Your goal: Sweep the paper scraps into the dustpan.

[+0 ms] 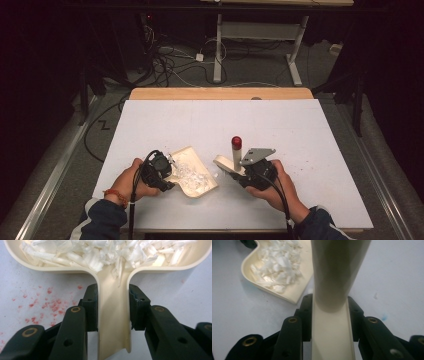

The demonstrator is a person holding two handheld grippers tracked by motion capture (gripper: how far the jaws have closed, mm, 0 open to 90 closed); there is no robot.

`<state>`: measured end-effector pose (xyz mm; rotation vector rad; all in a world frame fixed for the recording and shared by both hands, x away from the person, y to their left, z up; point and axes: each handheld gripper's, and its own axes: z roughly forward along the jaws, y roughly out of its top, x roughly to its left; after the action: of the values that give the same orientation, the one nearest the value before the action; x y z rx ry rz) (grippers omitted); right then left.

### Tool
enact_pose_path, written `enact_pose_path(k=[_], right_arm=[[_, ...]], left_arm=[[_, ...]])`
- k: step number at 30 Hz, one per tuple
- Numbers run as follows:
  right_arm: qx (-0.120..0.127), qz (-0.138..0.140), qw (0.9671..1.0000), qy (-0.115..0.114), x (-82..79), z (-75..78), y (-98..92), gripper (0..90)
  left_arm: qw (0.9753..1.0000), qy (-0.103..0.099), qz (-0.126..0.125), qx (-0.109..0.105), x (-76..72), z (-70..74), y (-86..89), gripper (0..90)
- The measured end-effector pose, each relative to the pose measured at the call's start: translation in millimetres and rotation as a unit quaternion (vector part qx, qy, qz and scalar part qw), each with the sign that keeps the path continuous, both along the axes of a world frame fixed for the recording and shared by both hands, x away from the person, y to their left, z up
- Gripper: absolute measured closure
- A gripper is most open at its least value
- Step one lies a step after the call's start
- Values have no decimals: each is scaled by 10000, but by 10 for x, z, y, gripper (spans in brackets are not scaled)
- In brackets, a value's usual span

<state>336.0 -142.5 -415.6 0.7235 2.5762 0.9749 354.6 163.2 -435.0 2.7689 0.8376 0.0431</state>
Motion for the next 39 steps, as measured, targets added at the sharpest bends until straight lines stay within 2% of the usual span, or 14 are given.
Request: enact_pose_path(k=[3,7,10,12,15,18,21,25,34,39], right_arm=[[189,142,9996,124,-5,-5,89,667],[398,329,9985,173,-36,2,231,667],[414,470,9978,208,-81,24,313,668],[410,511,9977,152,-102,35,319,667],[400,514,9977,178,-100,62,271,667],[279,522,9979,254,-83,59,207,666],[219,480,9983,236,-63,51,129,667],[156,409,9988,204,-43,75,44,667],[114,421,9987,249,-79,144,-49,667],[156,419,9988,181,-78,171,-100,667]], left_arm=[[10000,-2,2,-6,1,-5,-4,626],[10000,-11,-10,-3,1,-11,-2,626],[10000,-8,-20,-34,3,-21,10,626],[10000,-13,-25,-65,3,-31,21,626],[10000,-8,-46,-71,8,-44,29,626],[9999,-37,-44,-101,5,-39,41,626],[9998,-35,-31,-192,6,-30,61,626],[9998,-7,-11,-205,7,-40,82,626],[9997,0,91,-216,19,-55,146,626],[9997,-10,110,-216,16,-63,154,626]])
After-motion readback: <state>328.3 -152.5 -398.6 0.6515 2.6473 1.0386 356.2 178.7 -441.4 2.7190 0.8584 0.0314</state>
